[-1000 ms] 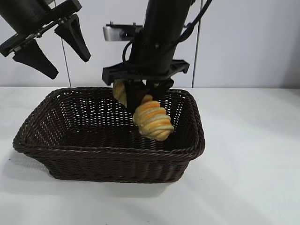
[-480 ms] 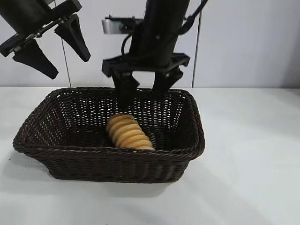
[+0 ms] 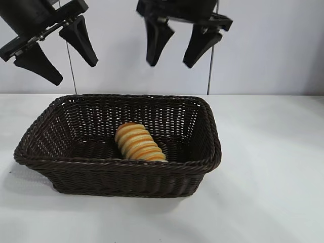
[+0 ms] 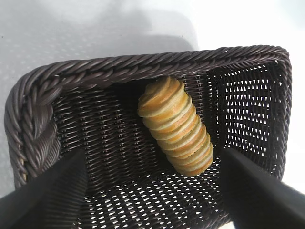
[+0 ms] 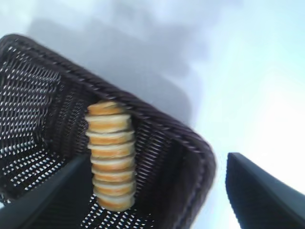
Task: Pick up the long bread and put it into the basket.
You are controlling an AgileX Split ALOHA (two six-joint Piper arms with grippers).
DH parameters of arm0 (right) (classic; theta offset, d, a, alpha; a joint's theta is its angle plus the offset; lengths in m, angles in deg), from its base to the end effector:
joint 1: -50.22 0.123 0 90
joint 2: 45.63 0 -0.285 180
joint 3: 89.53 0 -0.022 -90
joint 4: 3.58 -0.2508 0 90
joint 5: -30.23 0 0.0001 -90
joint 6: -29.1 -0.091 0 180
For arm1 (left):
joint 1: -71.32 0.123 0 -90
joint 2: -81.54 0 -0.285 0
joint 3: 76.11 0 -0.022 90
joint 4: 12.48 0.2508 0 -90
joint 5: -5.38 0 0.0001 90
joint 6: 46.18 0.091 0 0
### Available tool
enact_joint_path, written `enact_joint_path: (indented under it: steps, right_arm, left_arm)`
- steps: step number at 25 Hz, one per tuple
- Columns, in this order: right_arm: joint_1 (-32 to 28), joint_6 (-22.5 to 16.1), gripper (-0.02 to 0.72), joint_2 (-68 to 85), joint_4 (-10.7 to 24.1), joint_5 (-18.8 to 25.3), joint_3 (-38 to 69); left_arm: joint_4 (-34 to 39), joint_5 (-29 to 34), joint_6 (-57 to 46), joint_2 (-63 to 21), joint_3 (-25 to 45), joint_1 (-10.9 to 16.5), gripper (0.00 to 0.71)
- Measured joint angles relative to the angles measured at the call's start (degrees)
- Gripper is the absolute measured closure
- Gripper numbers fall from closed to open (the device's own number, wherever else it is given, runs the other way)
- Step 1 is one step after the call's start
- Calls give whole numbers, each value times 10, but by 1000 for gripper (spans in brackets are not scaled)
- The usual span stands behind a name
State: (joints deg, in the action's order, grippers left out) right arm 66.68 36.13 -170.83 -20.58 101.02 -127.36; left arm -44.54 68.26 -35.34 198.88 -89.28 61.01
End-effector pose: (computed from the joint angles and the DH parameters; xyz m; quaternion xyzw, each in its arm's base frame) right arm 0.4219 0.1509 0.3086 -0.1768 0.9551 0.1612 0.1747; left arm 0.3886 -0.1144 0.2594 0.0796 0.9566 -0.2579 0.1096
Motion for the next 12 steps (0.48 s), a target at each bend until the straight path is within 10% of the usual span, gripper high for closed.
enact_joint_path:
  steps: [12]
  right_arm:
    - [-26,0,143,0,-19,1,0]
  left_arm:
    - [0,0,0,0,0,0,158]
